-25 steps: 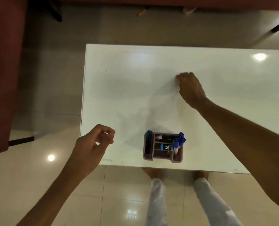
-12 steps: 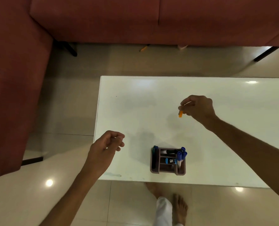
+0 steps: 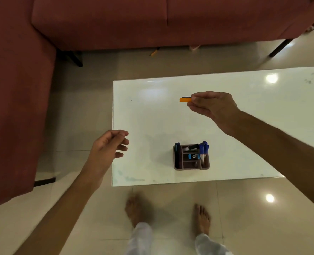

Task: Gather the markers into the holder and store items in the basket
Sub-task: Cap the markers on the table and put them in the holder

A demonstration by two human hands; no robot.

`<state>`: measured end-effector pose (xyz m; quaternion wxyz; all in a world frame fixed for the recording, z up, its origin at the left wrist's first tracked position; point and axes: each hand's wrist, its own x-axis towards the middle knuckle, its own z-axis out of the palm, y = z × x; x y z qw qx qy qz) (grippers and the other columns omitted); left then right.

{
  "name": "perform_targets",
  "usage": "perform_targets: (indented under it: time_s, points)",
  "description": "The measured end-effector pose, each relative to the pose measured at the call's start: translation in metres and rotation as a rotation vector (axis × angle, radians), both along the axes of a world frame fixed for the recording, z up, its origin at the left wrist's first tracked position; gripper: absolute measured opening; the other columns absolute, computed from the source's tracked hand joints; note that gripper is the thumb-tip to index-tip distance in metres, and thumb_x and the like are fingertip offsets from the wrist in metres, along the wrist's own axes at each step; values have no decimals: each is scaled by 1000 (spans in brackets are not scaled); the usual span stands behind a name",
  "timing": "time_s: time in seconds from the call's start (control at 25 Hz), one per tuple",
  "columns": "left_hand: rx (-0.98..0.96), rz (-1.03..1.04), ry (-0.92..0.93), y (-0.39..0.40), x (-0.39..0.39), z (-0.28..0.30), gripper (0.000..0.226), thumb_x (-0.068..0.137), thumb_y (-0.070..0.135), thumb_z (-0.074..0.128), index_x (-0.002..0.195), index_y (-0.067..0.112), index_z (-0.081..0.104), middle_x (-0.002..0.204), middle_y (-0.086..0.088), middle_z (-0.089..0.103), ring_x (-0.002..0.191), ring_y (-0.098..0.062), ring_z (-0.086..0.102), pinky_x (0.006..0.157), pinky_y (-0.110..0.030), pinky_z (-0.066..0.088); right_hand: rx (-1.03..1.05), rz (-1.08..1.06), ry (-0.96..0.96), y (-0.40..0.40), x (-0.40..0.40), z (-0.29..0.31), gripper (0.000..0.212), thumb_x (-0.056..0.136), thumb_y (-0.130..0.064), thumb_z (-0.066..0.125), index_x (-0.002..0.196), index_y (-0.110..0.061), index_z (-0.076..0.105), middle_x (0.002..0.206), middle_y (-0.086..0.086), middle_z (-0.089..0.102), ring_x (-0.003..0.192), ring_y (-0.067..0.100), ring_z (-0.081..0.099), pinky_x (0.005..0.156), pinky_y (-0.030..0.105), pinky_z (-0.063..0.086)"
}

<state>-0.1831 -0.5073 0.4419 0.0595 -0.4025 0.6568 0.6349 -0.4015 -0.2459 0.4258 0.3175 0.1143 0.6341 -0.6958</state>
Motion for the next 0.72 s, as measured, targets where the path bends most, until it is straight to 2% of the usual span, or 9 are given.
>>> perform_targets:
  time_s: [0.08, 0.16, 0.24, 0.36, 0.48, 0.56, 0.72]
  points:
    - [3, -27, -43, -35, 13, -14, 21, 107, 26, 58, 115, 15, 74, 100, -13, 74, 87, -18, 68, 85, -38, 54, 35, -47, -26, -23, 8, 0, 30, 88, 9, 76, 117, 12, 71, 107, 24, 78, 102, 33, 79, 95, 35, 63]
    - [26, -46, -62, -77, 19, -30, 22, 107, 25, 57, 115, 14, 74, 99, -13, 74, 87, -17, 67, 85, -38, 53, 52, -75, -44, -55, 19, -2, 25, 87, 12, 75, 112, 12, 71, 104, 24, 77, 99, 32, 79, 94, 36, 64]
    - [44, -159, -84, -131, 17, -50, 22, 108, 24, 56, 114, 13, 74, 92, 0, 74, 84, -14, 67, 81, -34, 52, 74, -162, -34, -97, 35, -11, 14, 88, 13, 73, 102, 8, 71, 96, 21, 77, 92, 30, 79, 92, 36, 64]
    - [2, -362, -81, -216, 17, -66, 20, 108, 27, 56, 103, 26, 75, 88, 10, 76, 79, -10, 67, 74, -28, 51, 87, -302, -70, -160, 55, -20, 5, 94, 5, 70, 99, 4, 70, 95, 21, 76, 94, 33, 80, 89, 37, 65]
    - [-37, -467, -102, -310, 13, -61, 20, 107, 28, 57, 99, 28, 75, 84, 12, 77, 73, -6, 67, 70, -25, 48, 142, -385, -136, -229, 70, -32, 7, 93, -1, 69, 100, 2, 70, 101, 19, 74, 100, 32, 79, 92, 38, 65]
    - [-63, -460, -140, -360, 6, -49, 19, 108, 26, 57, 101, 25, 74, 83, 11, 76, 73, -6, 65, 67, -23, 46, 177, -410, -170, -264, 80, -40, 8, 90, 0, 69, 98, 2, 69, 99, 17, 74, 96, 30, 79, 92, 37, 64]
    - [-86, -463, -146, -422, -22, -37, 19, 108, 25, 56, 109, 20, 74, 86, 10, 74, 75, -6, 64, 66, -21, 47, 164, -392, -119, -294, 72, -60, 17, 93, 4, 70, 107, -3, 62, 97, 17, 76, 90, 31, 79, 91, 38, 64]
